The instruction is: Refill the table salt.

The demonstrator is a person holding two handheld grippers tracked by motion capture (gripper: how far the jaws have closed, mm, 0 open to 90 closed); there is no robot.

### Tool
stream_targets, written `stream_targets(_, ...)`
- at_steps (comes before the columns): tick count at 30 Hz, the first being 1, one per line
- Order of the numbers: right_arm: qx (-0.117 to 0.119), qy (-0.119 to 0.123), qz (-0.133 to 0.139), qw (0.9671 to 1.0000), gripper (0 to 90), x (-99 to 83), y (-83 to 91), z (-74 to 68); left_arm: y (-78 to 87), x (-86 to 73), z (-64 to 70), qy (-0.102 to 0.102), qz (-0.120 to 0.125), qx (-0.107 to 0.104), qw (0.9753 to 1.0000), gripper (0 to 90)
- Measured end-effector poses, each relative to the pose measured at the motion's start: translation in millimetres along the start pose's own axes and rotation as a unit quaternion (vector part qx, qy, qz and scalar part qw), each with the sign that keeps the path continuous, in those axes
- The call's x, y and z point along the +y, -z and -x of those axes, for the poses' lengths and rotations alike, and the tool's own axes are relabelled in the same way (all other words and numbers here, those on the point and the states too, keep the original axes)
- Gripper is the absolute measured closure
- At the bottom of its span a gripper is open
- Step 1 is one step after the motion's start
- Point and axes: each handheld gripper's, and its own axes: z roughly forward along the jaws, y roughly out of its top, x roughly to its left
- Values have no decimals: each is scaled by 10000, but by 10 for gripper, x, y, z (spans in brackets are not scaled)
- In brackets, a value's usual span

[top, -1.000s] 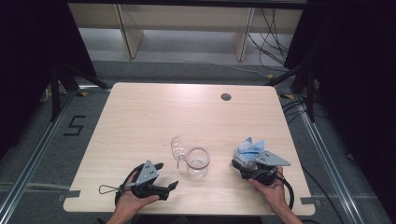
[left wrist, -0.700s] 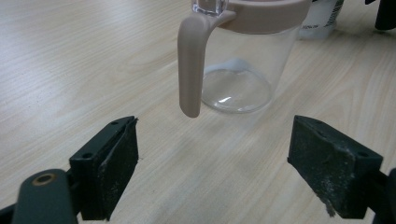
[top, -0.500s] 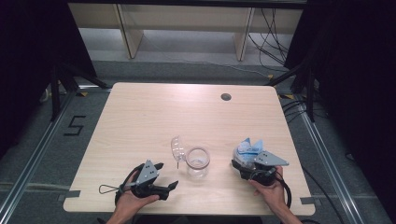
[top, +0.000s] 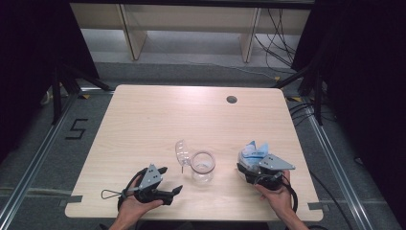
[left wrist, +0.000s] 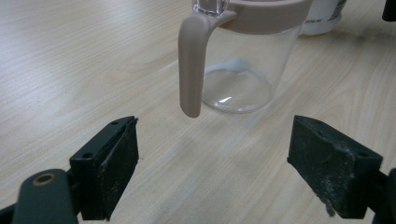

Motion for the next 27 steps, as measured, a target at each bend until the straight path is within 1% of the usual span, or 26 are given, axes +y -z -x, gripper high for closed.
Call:
stream_targets(1, -50, 110, -2, 9999, 452, 12, 5, 13, -1, -1, 3, 30, 4, -3, 10000, 157)
stream_targets(2, -68, 278, 85, 9996, 452, 22, -3, 38, 2, 2, 0, -14, -3, 4, 10000, 157)
stream_targets(3, -79, 177, 17, 9998, 452, 29, 11, 24, 3, 1, 3, 9, -5, 15, 10000, 157)
stream_targets(4, -104, 270, 46, 9996, 452, 41, 7, 39, 1, 0, -1, -10, 0, 2, 10000, 157)
stream_targets(5, -170, 155, 35, 9997, 452, 46, 8, 19, 0, 0, -3, -11, 0, -7, 10000, 157)
stream_targets(6, -203, 291, 44, 9994, 452, 57, -2, 35, 0, 0, -3, -9, 0, -4, 10000, 158)
stream_targets(7, -245, 476, 98, 9985, 452, 71, -8, 54, 3, 0, -1, -6, -5, 10, 10000, 158)
stream_targets(8, -187, 212, 14, 9996, 452, 78, -4, 31, 4, 0, 1, -5, -7, 19, 10000, 158)
stream_targets(9, -245, 106, -35, 9996, 453, 90, 5, 7, 4, -1, 0, -3, 5, 8, 10000, 158)
stream_targets(10, -252, 288, -7, 9993, 453, 102, -7, 20, 3, -1, -2, -1, 18, 3, 10000, 158)
stream_targets(11, -324, 407, 15, 9986, 453, 120, -16, 14, 4, 1, -5, -12, 12, 11, 10000, 158)
stream_targets(12, -394, 545, 128, 9977, 453, 136, -43, 5, 8, 1, -12, -47, -20, 30, 10000, 158)
stream_targets(13, -445, 578, 157, 9972, 453, 150, -54, 2, 4, 0, -7, -12, 3, 16, 10000, 158)
stream_targets(14, -415, 604, 85, 9973, 453, 167, -54, -2, 4, 0, -10, -27, -1, 12, 10000, 158)
stream_targets(16, -436, 636, 37, 9970, 453, 190, -76, -28, 10, -1, -8, -9, -15, 40, 10000, 158)
stream_targets(17, -470, 719, 6, 9963, 454, 199, -82, -27, 10, 0, -10, -12, -13, 38, 10000, 158)
stream_targets(18, -528, 793, 58, 9954, 454, 203, -91, -28, 9, -2, -5, 42, -14, 44, 10000, 158)
stream_targets(19, -504, 785, -11, 9956, 454, 208, -99, -46, 9, 0, -8, -5, -15, 44, 10000, 158)
stream_targets(20, -589, 872, 10, 9944, 453, 212, -109, -50, 3, -3, -6, 16, 2, 9, 10000, 158)
stream_targets(21, -589, 1008, -27, 9932, 454, 218, -125, -61, 4, -3, -6, -10, -1, 11, 10000, 158)
stream_targets(23, -622, 1105, -69, 9919, 454, 229, -133, -86, -1, -1, -5, -23, -19, -1, 10000, 158)
stream_targets(24, -672, 1121, -74, 9914, 454, 236, -138, -97, -2, 0, -2, 15, -38, -18, 10000, 158)
stream_targets(25, -711, 1213, -10, 9901, 455, 250, -158, -105, -4, -2, 2, 38, -25, -14, 10000, 158)
stream_targets(26, -711, 1225, -30, 9899, 455, 258, -164, -112, 0, 0, -3, -40, -22, -4, 10000, 158)
stream_targets(27, -712, 1256, -54, 9895, 455, 267, -171, -119, 0, -2, -2, -24, -15, -3, 10000, 158)
